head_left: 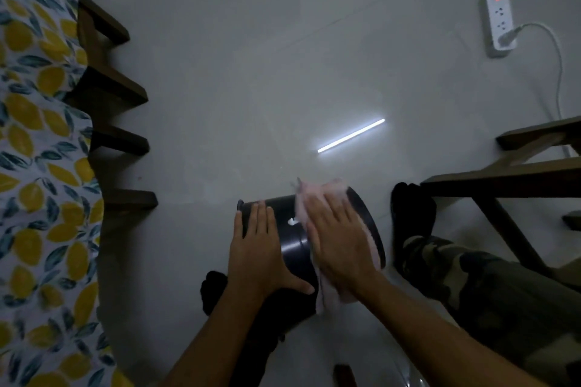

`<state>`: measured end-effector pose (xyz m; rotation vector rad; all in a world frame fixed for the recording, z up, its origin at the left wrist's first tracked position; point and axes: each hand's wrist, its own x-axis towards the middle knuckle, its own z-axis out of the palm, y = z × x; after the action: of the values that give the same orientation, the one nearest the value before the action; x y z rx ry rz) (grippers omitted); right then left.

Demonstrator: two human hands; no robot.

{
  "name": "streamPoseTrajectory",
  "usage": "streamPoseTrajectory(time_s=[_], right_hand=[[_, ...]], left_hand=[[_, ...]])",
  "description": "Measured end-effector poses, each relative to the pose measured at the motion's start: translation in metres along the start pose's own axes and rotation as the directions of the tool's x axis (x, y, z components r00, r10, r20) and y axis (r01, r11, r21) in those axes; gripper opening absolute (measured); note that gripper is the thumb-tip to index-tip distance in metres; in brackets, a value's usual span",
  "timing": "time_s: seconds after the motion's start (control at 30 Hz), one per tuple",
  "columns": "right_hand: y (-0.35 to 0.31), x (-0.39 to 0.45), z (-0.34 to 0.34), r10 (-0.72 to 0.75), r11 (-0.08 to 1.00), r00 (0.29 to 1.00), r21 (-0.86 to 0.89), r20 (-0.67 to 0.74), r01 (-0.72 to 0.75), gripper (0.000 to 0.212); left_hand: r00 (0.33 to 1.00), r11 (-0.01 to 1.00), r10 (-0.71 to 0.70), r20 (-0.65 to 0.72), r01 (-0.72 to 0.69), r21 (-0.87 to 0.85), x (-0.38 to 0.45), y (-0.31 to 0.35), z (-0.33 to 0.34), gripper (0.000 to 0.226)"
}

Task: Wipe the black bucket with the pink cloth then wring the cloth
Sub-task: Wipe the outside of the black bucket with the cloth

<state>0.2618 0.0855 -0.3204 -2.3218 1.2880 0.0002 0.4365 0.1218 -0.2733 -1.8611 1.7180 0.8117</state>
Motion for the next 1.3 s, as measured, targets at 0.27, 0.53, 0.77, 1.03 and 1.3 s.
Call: streamPoseTrajectory(time_s=[0.27, 0.53, 0.77, 1.03, 1.3], right_hand=[[-0.017, 0.044, -0.008, -0.146, 0.988, 0.989, 0.052, -0.007, 0.146, 0.038], [-0.048, -0.019, 0.016, -0.168, 0.984, 0.985, -0.049, 0.048, 0.171, 0.057], [-0.011, 0.08, -0.015, -0.07, 0.997, 0.992, 0.032, 0.105, 0.067, 0.046], [-0.036, 0.004, 0.005, -0.259, 0.963, 0.964, 0.086, 0.062, 0.253, 0.051], [0.009, 0.069, -0.015, 0.226, 0.972, 0.961, 0.027, 0.159, -0.233, 0.041]], left_hand=[[0.972, 0.984, -0.117, -0.205, 0.085, -0.159, -0.025, 0.006, 0.032, 0.16], [0.96, 0.983, -0.132, -0.246, 0.095, -0.156, -0.023, 0.003, 0.033, 0.122], [0.957, 0.967, -0.128, -0.261, 0.061, -0.249, -0.017, -0.004, 0.035, 0.159], [0.951, 0.989, -0.006, -0.309, -0.04, -0.141, -0.018, 0.001, 0.041, 0.143], [0.978, 0.988, -0.07, -0.197, 0.04, -0.15, -0.021, 0.006, 0.035, 0.16]])
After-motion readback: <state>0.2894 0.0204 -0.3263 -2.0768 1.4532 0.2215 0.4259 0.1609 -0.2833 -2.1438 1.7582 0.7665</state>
